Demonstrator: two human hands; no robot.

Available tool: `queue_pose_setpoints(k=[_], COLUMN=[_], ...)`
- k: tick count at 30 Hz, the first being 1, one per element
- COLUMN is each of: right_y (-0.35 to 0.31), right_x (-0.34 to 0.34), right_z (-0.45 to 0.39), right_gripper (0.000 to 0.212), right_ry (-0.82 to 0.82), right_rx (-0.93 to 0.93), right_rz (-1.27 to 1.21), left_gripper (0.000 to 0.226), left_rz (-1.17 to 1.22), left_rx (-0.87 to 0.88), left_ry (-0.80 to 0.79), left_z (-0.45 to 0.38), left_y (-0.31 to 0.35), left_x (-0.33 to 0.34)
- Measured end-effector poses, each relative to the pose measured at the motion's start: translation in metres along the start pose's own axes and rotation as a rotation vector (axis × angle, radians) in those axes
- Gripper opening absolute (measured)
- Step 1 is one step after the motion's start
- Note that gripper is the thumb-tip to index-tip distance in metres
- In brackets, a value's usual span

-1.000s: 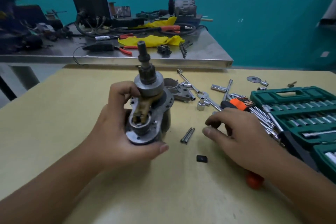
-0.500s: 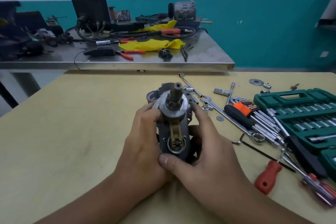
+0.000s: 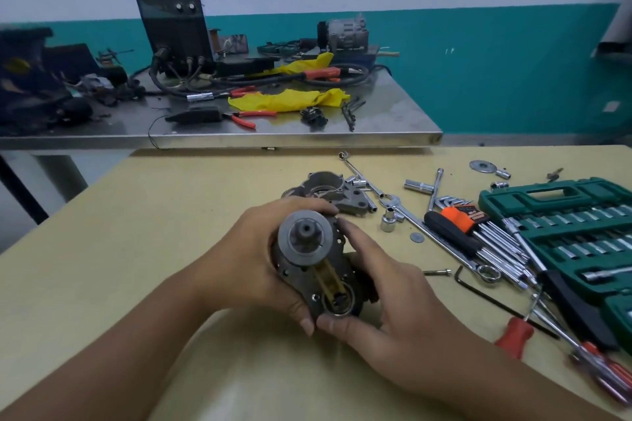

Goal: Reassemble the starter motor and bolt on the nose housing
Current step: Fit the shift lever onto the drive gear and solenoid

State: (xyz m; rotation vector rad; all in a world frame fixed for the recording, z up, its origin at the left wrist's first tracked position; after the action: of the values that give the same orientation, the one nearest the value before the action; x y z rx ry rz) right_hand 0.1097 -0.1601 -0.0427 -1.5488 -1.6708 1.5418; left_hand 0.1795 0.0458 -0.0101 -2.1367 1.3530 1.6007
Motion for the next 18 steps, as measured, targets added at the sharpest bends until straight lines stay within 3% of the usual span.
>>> queue_pose_setpoints(k=[5, 9, 10, 13, 18], right_y=[0.002, -0.007, -0.008, -0.002, 0.047], right_x=[-0.012, -0.036, -0.046, -0.065, -0.044], right_z=[-0.011, -0.044, -0.059, -0.116, -0.171], right_gripper=[0.084, 0.077, 0.069, 0.046, 0.081], right_ry=[-0.097, -0.359, -0.355, -0.081, -0.306], right_rx=[0.100, 0.232, 0.233, 0.125, 0.154], right_rz=[-0.102, 0.296, 0.401, 0.557, 0.773], left_gripper=[0.094, 0.090, 0.089, 0.087, 0.084], left_rz=[0.070, 0.078, 0.088, 0.156, 0.061], left_rx=[0.009, -0.026, -0.048, -0.161, -0.312], left_ry=[0.184, 0.208, 0.219, 0.272, 0.417], left_z=[0.025, 0.038, 0.042, 0.052, 0.055], left_y=[0.002, -0.006, -0.008, -0.018, -0.029], left_x=[-0.008, -0.017, -0.020, -0.025, -0.028])
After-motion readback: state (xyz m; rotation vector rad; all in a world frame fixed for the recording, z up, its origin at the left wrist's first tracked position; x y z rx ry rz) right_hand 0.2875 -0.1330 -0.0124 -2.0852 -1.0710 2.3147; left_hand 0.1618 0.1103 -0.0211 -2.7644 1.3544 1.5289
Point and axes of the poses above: each hand's wrist, its own z-axis away from the middle knuckle, its own x-axis out of the palm, y = z × x, the point moved 2 cm from there along -z, towards the middle knuckle, and after that the axes turned 14 degrees about -z, right-handed, at the moved point
